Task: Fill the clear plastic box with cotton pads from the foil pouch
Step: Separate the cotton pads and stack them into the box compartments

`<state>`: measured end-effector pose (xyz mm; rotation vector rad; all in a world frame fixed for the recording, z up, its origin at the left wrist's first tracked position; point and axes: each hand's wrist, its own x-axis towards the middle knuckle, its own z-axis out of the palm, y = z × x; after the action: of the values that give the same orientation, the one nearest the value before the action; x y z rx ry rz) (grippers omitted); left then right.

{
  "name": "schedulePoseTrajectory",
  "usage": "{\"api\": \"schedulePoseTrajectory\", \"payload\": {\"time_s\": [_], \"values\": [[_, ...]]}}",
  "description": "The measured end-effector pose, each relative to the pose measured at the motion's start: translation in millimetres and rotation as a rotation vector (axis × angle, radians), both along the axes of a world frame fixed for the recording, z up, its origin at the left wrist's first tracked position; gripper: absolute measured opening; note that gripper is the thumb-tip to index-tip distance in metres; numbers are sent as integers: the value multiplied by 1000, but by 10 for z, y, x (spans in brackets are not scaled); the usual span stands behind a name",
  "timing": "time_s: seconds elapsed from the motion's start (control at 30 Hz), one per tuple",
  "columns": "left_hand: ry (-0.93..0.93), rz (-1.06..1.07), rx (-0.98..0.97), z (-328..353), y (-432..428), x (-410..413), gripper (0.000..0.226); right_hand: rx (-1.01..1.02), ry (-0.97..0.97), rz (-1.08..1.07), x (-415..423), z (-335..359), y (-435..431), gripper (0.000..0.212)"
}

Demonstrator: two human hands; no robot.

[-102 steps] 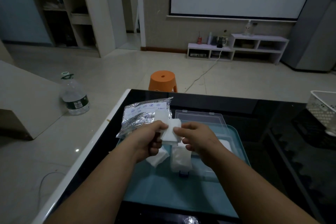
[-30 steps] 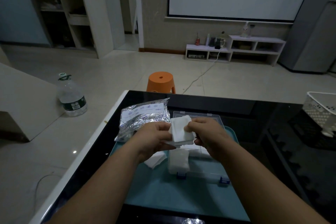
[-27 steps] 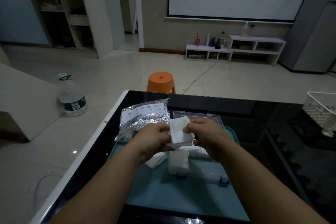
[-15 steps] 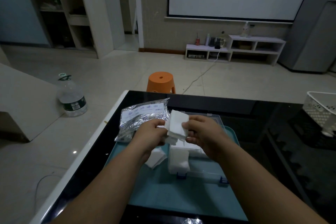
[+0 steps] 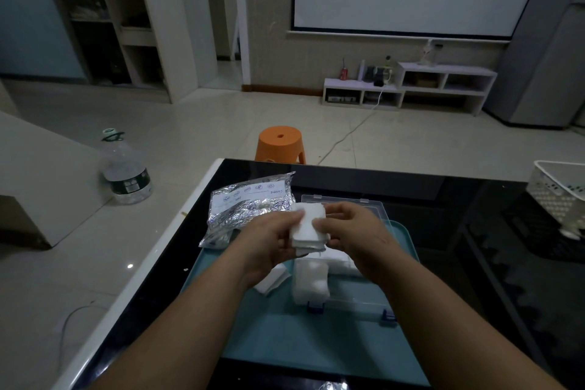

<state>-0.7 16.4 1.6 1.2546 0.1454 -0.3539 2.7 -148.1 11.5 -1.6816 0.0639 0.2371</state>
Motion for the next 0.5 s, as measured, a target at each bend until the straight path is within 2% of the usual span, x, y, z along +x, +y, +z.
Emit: {"api": "schedulePoseTrajectory", "payload": {"time_s": [0.17, 0.27, 0.37, 0.5], "values": [[-54, 80, 107, -21, -6, 3, 11, -55, 71, -1, -2, 10, 20, 38], [-77, 92, 162, -27, -17, 11, 7, 16, 134, 3, -13, 3, 32, 37], [-68, 93, 112, -37, -47, 20, 8, 126, 131, -33, -40, 25, 44, 36], [0, 65, -173, -17, -78, 16, 54, 285, 167, -28, -91, 119, 79, 30]]}}
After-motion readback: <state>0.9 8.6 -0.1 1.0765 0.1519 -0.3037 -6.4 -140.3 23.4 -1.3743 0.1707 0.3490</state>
